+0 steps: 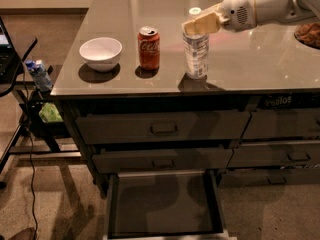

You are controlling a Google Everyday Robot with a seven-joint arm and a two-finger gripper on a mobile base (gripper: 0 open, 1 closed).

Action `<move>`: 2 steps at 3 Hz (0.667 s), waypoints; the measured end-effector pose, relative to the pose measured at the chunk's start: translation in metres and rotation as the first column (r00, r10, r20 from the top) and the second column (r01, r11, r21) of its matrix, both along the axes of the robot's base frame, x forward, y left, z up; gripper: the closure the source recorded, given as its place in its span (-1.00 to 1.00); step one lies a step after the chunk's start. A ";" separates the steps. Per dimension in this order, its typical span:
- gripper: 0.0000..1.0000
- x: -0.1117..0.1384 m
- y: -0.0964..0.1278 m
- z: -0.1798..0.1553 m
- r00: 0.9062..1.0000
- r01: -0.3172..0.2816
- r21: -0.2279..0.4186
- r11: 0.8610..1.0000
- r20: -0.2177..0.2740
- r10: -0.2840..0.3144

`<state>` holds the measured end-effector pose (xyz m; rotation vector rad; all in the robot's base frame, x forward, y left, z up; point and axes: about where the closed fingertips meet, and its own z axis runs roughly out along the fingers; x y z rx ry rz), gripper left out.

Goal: Pick blue plastic bottle from bottom drawer and place on counter

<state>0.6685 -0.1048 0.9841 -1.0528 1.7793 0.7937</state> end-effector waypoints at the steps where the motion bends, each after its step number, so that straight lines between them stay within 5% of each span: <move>1: -0.31 0.000 0.000 0.000 1.000 0.000 0.000 1.000 0.000 0.000; 2: -0.78 0.000 0.000 0.000 1.000 0.000 0.000 1.000 0.000 0.000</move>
Offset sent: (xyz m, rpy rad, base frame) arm 0.0000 0.0000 0.0000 0.0000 0.0000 0.0000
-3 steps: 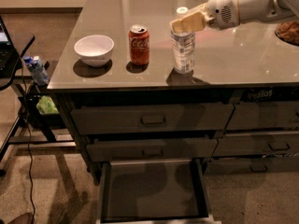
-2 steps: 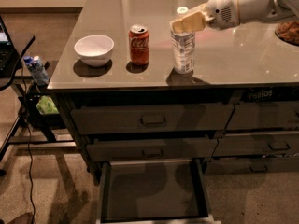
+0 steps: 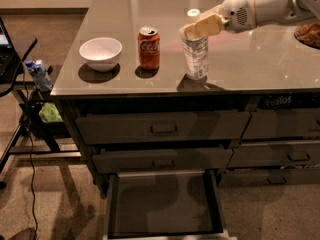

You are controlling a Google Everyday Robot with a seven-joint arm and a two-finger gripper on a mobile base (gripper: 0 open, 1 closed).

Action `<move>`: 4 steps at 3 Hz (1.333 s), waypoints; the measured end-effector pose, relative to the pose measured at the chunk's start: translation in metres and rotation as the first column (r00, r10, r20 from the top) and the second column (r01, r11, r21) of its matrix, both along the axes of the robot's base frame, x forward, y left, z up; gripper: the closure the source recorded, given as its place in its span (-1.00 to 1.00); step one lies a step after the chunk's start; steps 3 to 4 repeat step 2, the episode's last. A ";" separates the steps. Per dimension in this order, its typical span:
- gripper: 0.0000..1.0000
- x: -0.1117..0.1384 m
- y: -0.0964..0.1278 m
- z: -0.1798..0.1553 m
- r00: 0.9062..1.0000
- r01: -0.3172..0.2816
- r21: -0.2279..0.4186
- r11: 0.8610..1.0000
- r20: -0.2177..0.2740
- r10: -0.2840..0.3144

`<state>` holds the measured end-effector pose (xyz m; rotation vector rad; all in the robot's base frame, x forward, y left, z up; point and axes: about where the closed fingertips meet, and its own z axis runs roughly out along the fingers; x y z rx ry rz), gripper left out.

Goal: Pick blue plastic bottle from bottom drawer and place on counter

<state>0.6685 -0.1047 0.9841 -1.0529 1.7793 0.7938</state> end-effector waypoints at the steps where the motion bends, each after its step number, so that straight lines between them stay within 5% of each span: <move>1: -1.00 0.000 0.000 0.000 1.000 0.000 0.000 1.000 0.000 0.000; 4: -1.00 0.000 0.000 0.000 1.000 0.000 0.000 1.000 0.000 0.000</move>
Offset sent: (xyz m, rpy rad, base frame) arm 0.0000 0.0000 0.0000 0.0000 0.0000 0.0000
